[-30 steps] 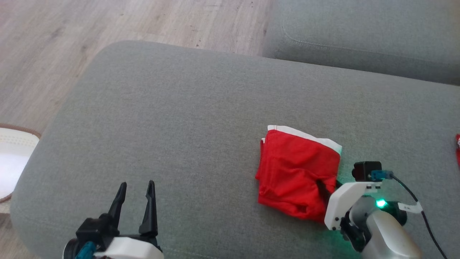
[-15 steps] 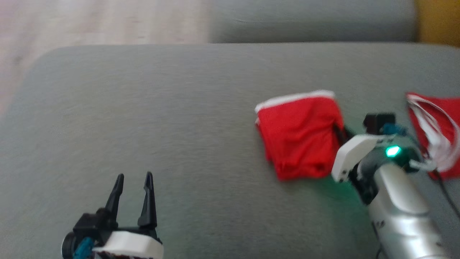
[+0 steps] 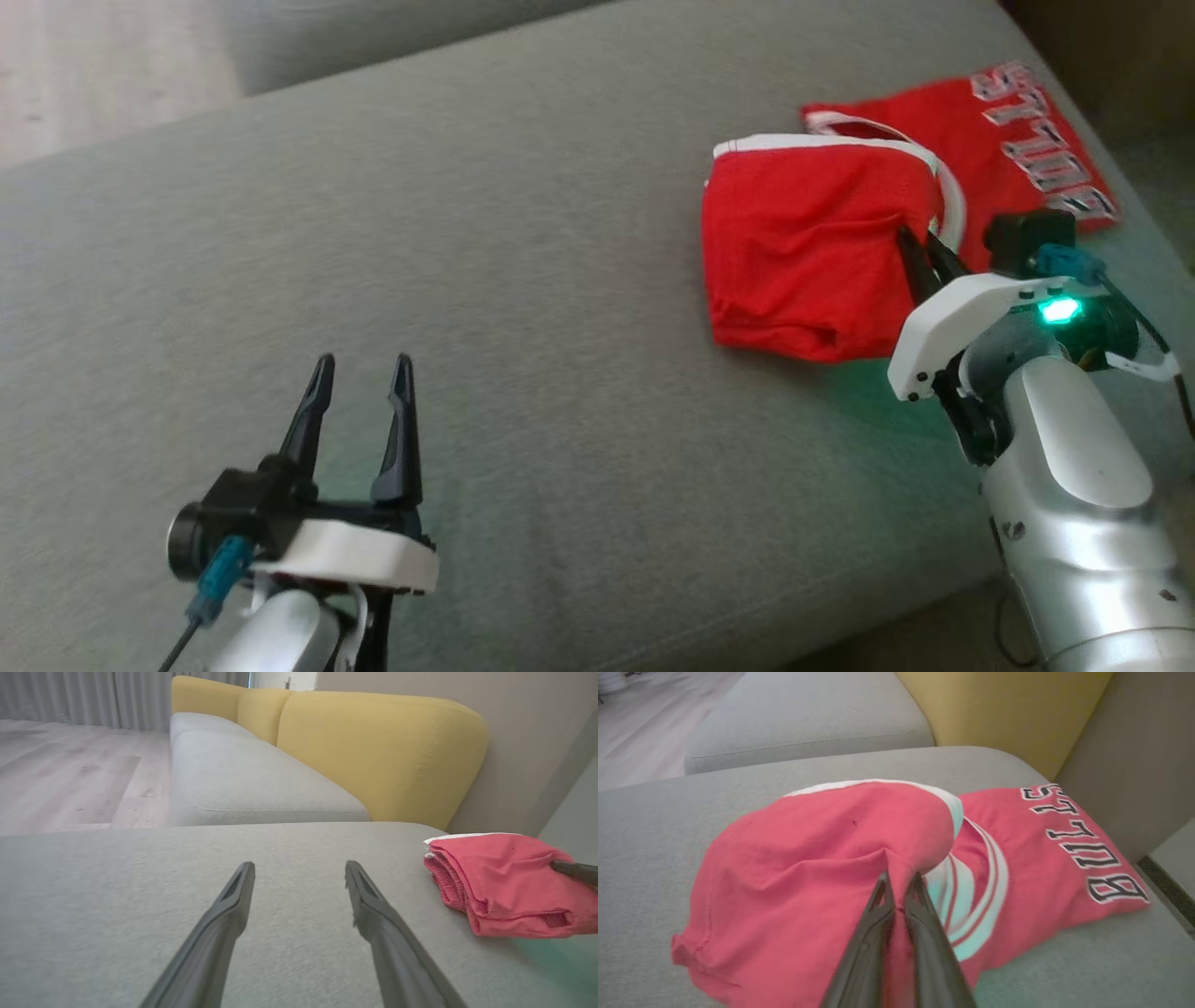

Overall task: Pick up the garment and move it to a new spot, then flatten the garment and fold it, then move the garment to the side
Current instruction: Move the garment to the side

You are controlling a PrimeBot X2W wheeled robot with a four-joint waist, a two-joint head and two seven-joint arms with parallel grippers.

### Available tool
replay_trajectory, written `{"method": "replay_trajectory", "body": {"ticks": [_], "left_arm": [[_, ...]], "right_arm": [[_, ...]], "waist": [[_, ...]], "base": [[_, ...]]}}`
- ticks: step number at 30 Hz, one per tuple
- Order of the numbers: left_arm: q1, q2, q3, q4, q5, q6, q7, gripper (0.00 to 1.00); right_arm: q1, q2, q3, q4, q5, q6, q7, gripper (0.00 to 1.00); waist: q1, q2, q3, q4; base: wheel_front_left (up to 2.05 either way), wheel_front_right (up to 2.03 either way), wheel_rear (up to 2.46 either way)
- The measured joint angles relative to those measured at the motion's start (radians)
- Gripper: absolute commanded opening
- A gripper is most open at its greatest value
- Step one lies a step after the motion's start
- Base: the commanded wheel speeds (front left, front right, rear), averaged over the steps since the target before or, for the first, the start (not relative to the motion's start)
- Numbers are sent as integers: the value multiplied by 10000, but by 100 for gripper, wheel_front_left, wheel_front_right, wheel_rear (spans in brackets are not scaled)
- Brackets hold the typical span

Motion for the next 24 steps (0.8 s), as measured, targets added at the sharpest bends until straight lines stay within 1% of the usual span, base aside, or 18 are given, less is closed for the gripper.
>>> {"method": "replay_trajectory", "body": {"ticks": [3,5,8,10,12,16,17,18,22,23,24], "left_arm": [[-157,-84,-75,35,0,-63,40,100],[-185,-109,-150,88,0,-86,44,100],[-180,-109,-190,165,-2,-84,73,100],[-174,-107,-188,165,-2,-82,73,100],[-171,-107,-194,161,-2,-77,73,100],[-169,-102,-217,77,0,-71,73,100],[-166,-94,-224,38,2,-69,73,100],[-161,-75,-232,-36,46,-58,81,100],[-135,-10,-259,-176,81,-13,163,100],[-135,-10,-259,-176,81,-13,163,100],[-125,13,-284,-247,84,-10,176,100]], "right_arm": [[1,2,79,-105,0,0,59,0],[-2,-17,171,-144,-12,0,92,0],[-119,-165,305,-148,-54,0,249,0],[-386,-464,399,-150,-190,0,391,0],[-728,-878,470,-138,-286,0,587,0],[-1232,-1948,493,-4,-468,0,968,0],[-1291,-2249,491,61,-474,0,1076,0],[-1344,-2815,470,209,-591,0,1262,0],[-1430,-3670,253,569,-627,0,1678,0],[-1430,-3670,253,569,-627,0,1678,0],[-1464,-4036,215,844,-627,0,1728,0]], "waist": [[-1,0,219,-381],[0,0,315,-445],[-2,0,307,-276],[-2,0,272,-63],[-2,0,249,186],[-2,0,247,786],[-2,0,252,949],[-2,0,267,1269],[-2,0,318,1852],[-2,0,318,1852],[-2,0,365,2096]], "base": [[0,0,0],[0,0,0],[0,0,0],[0,0,0],[0,0,0],[0,0,0],[0,0,0],[0,0,0],[0,0,0],[0,0,0],[0,0,0]]}}
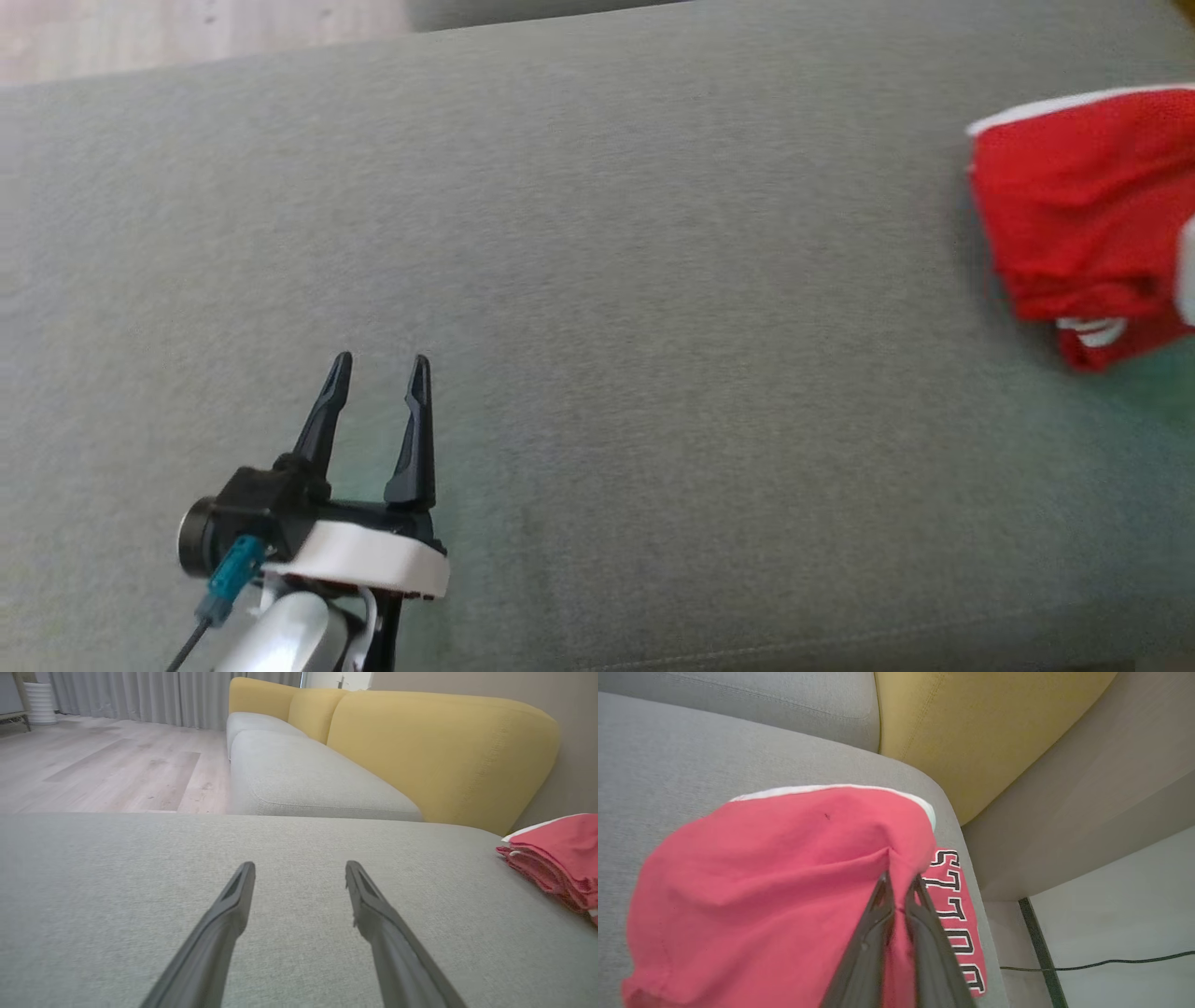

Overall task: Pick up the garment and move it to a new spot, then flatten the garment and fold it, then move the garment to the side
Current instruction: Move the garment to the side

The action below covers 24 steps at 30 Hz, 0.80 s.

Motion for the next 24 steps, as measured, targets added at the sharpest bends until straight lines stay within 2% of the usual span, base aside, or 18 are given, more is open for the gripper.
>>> {"method": "replay_trajectory", "body": {"ticks": [8,15,16,17,18,24], "left_arm": [[-6,92,-159,-368,111,100,236,100],[-16,146,-316,-614,265,201,439,100],[-16,146,-326,-617,265,201,441,100],[-16,146,-336,-623,265,201,470,100],[-16,146,-357,-623,265,201,483,100],[-15,146,-441,-640,263,201,533,100]], "right_arm": [[-561,-525,-217,675,-380,0,178,0],[-783,-748,-750,1108,-1110,0,169,0],[-783,-740,-805,1145,-1202,0,136,5],[-783,-723,-876,1177,-1279,0,69,41],[-782,-706,-955,1212,-1375,0,29,100],[-761,-391,-1411,1417,-1894,0,-293,100]], "waist": [[1,0,323,496],[1,0,424,572],[1,0,415,559],[1,0,404,544],[1,0,390,526],[1,0,279,416]], "base": [[0,0,0],[0,0,0],[0,0,0],[0,0,0],[0,0,0],[0,0,0]]}}
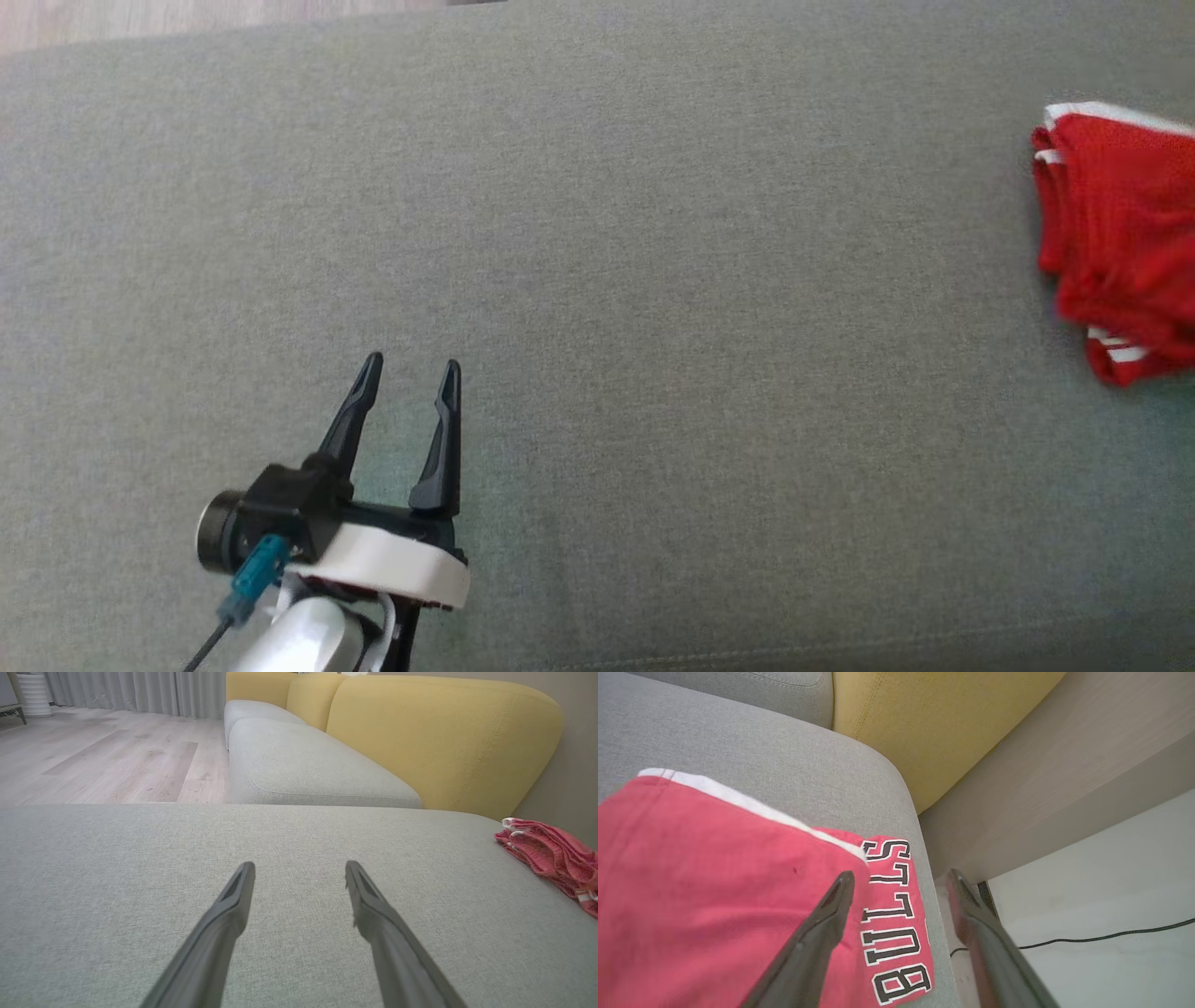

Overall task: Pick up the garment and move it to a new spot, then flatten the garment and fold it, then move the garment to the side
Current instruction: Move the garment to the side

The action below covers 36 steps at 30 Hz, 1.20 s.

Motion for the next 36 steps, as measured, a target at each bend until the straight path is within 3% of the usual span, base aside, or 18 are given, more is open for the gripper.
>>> {"method": "replay_trajectory", "body": {"ticks": [8,21,29,36], "left_arm": [[5,-15,58,27,-174,0,-29,100],[353,-276,1022,752,-1204,31,-575,100],[1293,-332,1498,1461,-1348,270,-823,100],[1796,-288,1517,1703,-1346,261,-913,100]], "right_arm": [[12,433,134,61,-86,0,-809,100],[175,1749,1375,-982,1335,0,-1864,100],[2406,2869,1707,-2892,2650,0,-2023,100],[4434,4192,706,-4395,2535,0,-2412,100]], "waist": [[0,0,-340,-155],[-1,0,-1554,-68],[-3,0,-2659,291],[-2,0,-3071,595]], "base": [[0,0,0],[0,0,0],[0,0,0],[0,0,0]]}}
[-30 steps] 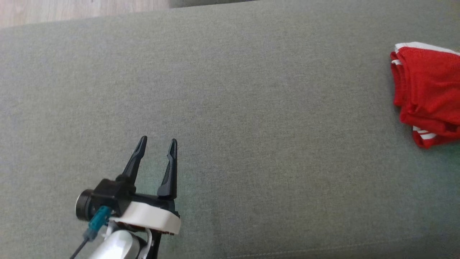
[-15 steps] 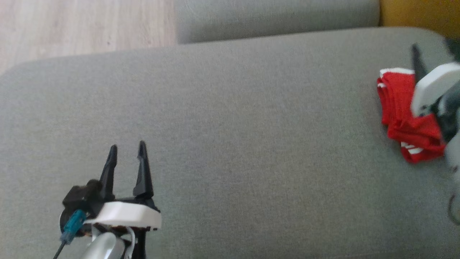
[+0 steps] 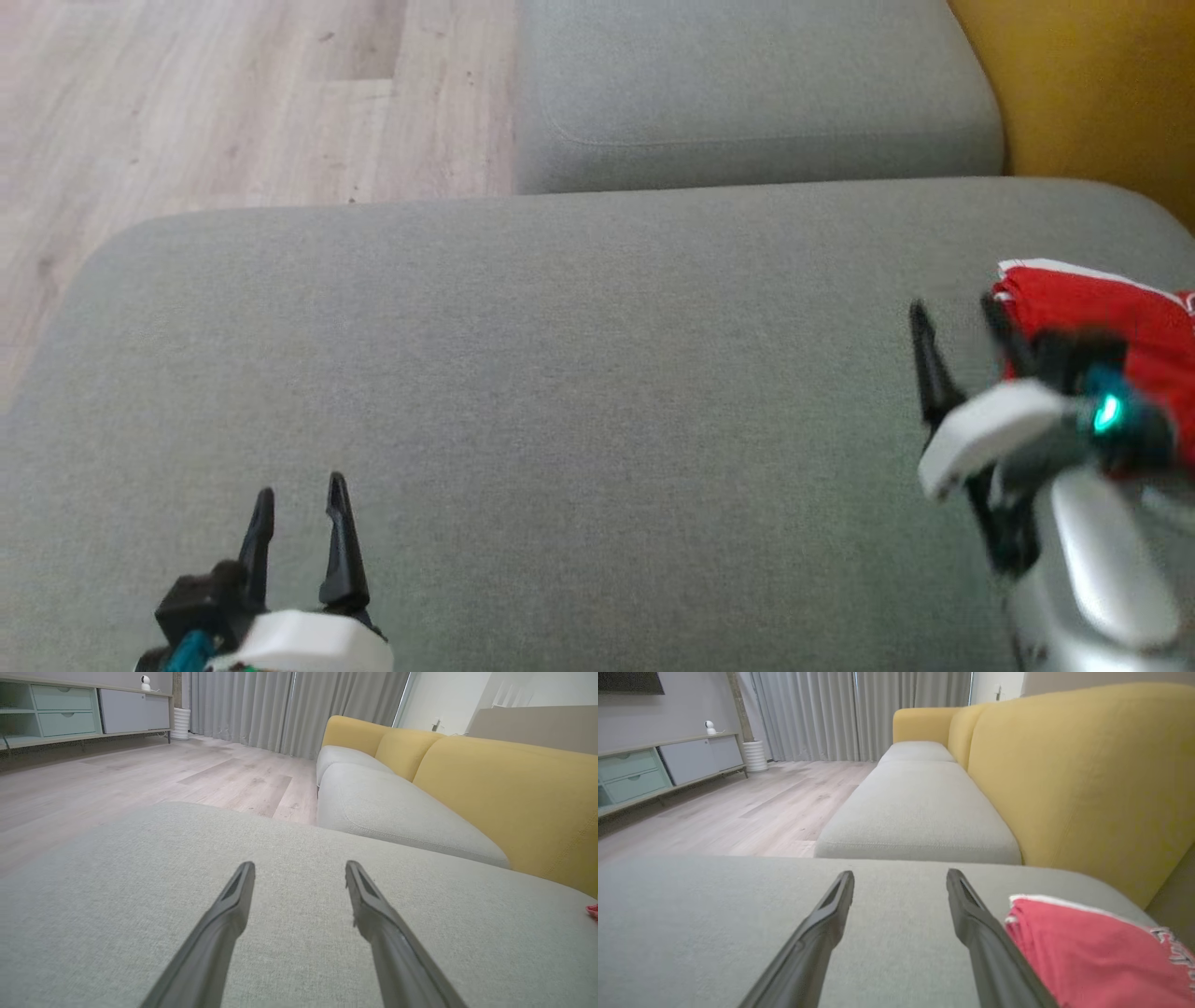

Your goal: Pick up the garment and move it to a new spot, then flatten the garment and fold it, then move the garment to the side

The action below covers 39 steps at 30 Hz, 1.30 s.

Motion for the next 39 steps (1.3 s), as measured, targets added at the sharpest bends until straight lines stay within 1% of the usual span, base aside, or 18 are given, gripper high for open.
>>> {"method": "replay_trajectory", "body": {"ticks": [2,5,8,11,14,19,31,32,37,39], "left_arm": [[85,0,-29,63,36,-8,-2,100],[230,-4,-94,90,136,-10,-4,100],[423,-23,-153,100,148,-61,-4,100],[574,-29,-259,132,146,-163,-6,100],[661,-29,-399,238,144,-295,-4,100],[656,-29,-539,410,140,-531,27,100],[607,-23,-598,721,102,-533,107,100],[607,-23,-598,721,102,-533,107,0],[1053,-240,-777,1340,98,-527,111,0],[1283,-297,-775,1415,8,-539,157,0]], "right_arm": [[768,374,-253,-420,-77,0,-123,100],[1856,713,-502,-1116,-188,0,-249,100],[2790,790,-604,-1801,-215,0,-324,100],[3549,802,-497,-2366,430,0,-435,100],[4109,809,-278,-2662,742,0,-523,100],[4544,828,-54,-2809,876,0,-623,100],[4591,830,-10,-2961,938,0,-619,100],[4591,830,-10,-2961,938,0,-619,0],[4908,836,27,-2134,947,-4,-602,0],[5101,838,21,-2002,1097,-4,-593,0]], "waist": [[0,0,-88,100],[0,0,-198,233],[0,0,-277,359],[0,0,-346,442],[1,0,-407,495],[1,0,-501,514],[1,0,-589,464],[1,0,-589,464],[2,0,-586,460],[2,0,-565,446]], "base": [[0,0,0],[0,0,0],[0,0,0],[0,0,0],[0,0,0],[0,0,0],[0,0,0],[0,0,0],[0,0,0],[0,0,0]]}}
